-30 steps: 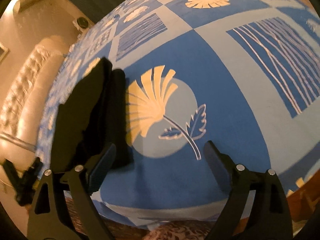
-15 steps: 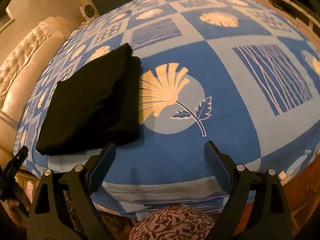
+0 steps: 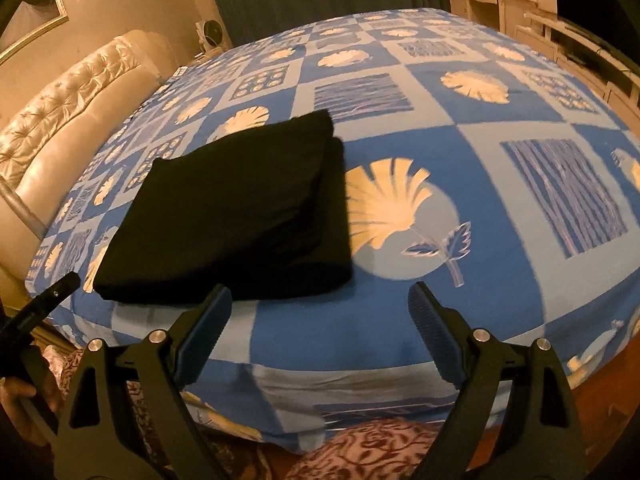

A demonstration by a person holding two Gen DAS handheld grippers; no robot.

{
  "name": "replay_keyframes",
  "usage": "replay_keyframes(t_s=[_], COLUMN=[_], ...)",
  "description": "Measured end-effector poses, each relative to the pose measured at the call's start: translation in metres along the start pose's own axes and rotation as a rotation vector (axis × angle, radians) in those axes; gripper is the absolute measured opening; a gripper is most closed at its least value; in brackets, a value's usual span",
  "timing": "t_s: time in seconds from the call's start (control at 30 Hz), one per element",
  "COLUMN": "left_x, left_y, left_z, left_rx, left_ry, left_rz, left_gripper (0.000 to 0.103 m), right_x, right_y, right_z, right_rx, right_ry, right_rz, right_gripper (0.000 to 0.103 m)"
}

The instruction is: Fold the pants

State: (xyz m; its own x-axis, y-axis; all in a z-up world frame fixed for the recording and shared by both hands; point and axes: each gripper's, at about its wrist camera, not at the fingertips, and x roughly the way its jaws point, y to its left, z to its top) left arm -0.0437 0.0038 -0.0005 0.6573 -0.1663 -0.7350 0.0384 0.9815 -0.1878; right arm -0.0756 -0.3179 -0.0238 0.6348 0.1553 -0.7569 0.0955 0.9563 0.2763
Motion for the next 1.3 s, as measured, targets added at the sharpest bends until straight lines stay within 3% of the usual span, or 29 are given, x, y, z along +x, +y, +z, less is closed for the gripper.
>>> replay_keyframes(t_s=[0.23, 0.5, 1.3], left_x=[-0.001, 0.000, 0.002], left_y=[-0.002, -0.005, -0.008], left_z=[-0.002, -0.005, -0.005], left_rx=[0.010, 0.024, 0.048], left_ry=[-0.004, 0.002, 0.002], left_rz=[0.006, 0.011, 0.024], left_gripper=[0.086, 0.086, 0.086], right_x=[0.002, 0.008, 0.015], right_y=[0.017, 0.005, 0.005], right_z=[-0.002, -0.001, -0.007], right_rx=[-0.075, -0.007, 0.000], right_ry=[-0.005, 0.026, 0.059], right_rz=[-0.004, 0.008, 0.015], right_gripper=[0.090, 0.090, 0.090])
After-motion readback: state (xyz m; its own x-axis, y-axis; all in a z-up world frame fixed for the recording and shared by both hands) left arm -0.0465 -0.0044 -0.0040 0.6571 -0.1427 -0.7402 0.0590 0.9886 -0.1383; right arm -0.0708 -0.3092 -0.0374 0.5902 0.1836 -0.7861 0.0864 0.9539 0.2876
